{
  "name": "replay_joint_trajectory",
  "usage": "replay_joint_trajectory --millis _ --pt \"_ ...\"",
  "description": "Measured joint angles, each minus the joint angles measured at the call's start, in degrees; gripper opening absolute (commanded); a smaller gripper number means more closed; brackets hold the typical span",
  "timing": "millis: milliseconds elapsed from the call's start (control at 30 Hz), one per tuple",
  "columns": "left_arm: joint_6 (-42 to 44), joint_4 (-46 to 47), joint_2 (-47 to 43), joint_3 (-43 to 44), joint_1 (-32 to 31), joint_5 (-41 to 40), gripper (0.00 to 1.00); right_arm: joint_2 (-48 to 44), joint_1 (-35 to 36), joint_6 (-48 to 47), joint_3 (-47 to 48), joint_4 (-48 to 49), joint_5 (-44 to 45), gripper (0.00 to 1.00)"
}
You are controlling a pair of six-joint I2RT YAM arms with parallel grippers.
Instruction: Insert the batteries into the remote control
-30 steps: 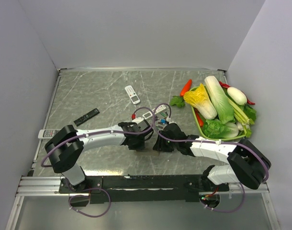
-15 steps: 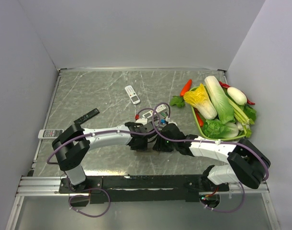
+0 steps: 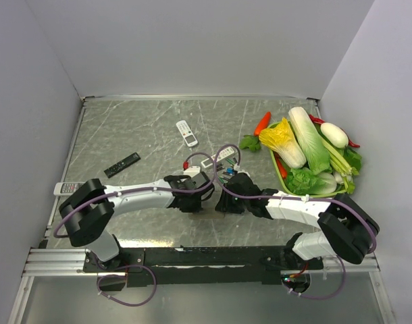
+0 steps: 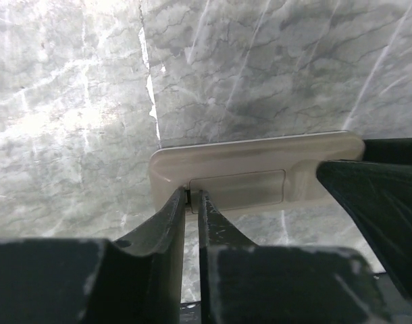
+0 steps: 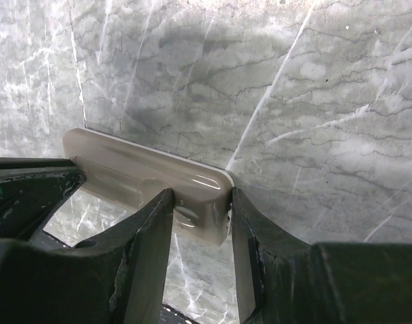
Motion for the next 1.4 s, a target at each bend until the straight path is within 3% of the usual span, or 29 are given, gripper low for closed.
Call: replay_joint_trajectory --millis 300,1067,1233,1400 --pt "-4.4 9.7 -6.8 -8.8 3.5 5.6 0.01 0.1 0.0 0.6 0.0 0.0 0.2 0.17" --pt "-8.4 14.3 -14.8 -12.4 4.4 9.0 0.01 0.9 1.7 1.3 1.0 -0.2 5.0 0.17" --pt "-11.6 30.6 -17.6 -9.4 2.1 14.1 0.02 1.6 3.0 2.6 1.3 2.6 4.4 0.18" --pt "-11.8 31.8 -18.0 -9.3 1.8 12.9 0.09 1.9 3.9 3.5 1.4 3.7 4.0 0.21"
